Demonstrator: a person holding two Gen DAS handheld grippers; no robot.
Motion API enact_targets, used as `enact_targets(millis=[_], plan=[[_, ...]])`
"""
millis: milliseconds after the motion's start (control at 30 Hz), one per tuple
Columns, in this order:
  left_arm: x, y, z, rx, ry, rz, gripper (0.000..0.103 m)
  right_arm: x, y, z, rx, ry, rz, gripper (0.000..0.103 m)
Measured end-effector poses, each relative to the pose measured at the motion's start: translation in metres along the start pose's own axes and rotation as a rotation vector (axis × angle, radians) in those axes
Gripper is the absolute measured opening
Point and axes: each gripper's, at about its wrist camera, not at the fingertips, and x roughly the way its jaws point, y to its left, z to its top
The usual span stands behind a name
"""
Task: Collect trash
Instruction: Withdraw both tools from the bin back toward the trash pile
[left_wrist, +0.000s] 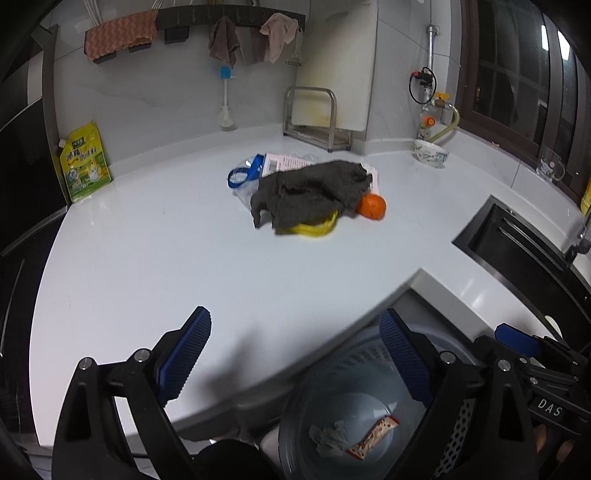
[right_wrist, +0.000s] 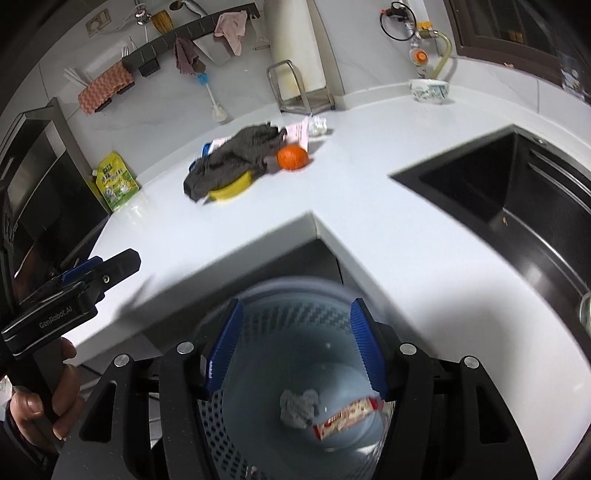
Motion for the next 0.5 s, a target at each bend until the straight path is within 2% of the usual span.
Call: enact_targets(millis=[233, 500], plan=[[0.02, 0.002, 0.03, -0.012, -0.02, 0.007, 0.092, 0.025, -0.001, 0.045, -0.06, -0.014, -0.038, 0.058], [0.047, 0.003, 0.054, -0.018, -0.021, 0.013, 0.092, 0.05, 0.002, 0.079, -0.109, -0.016, -0.064, 0.058]])
